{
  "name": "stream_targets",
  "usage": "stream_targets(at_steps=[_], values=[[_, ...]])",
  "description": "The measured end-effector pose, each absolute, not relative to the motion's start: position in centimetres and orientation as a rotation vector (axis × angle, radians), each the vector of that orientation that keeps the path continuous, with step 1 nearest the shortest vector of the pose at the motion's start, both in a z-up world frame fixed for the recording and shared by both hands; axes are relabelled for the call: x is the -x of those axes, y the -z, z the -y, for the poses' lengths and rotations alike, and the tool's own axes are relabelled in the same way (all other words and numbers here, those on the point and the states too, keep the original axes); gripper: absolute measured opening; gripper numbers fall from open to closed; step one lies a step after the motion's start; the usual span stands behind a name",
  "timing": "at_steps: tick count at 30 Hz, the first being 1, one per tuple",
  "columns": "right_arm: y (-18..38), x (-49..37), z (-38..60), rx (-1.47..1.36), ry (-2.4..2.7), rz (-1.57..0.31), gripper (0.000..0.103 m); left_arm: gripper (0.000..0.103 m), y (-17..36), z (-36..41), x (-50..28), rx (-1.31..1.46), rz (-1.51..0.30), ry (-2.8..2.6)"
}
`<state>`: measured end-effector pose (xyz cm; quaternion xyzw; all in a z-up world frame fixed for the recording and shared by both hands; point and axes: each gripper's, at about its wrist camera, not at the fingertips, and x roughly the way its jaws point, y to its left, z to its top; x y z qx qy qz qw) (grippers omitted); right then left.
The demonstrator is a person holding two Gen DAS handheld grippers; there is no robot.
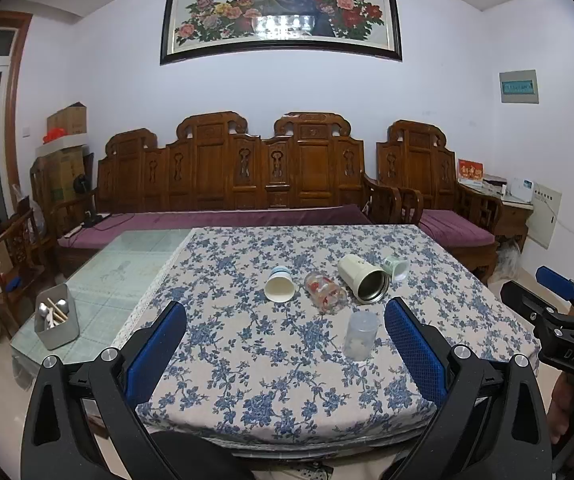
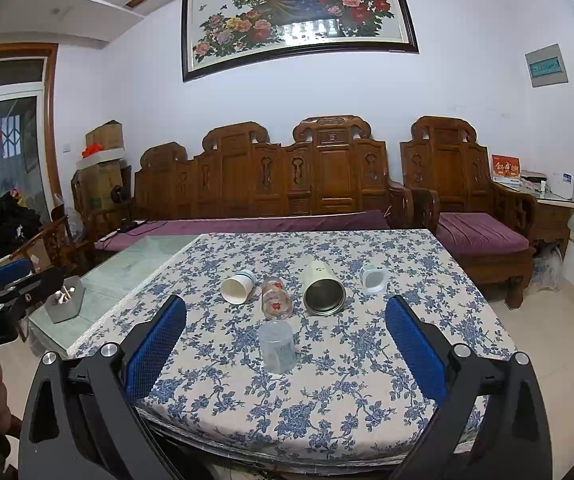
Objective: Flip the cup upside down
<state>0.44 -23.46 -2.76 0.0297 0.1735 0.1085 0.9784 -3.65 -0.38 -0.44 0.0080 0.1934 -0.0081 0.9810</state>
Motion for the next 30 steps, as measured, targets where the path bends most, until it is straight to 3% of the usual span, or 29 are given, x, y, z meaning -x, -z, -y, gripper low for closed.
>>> stream_targets(at_steps=[30], values=[[2.83,-0.25,23.15,-0.059,-0.223,-0.349,0.100,0.095,0.25,0.36,3.66,-0.013,-0.391,0.015]])
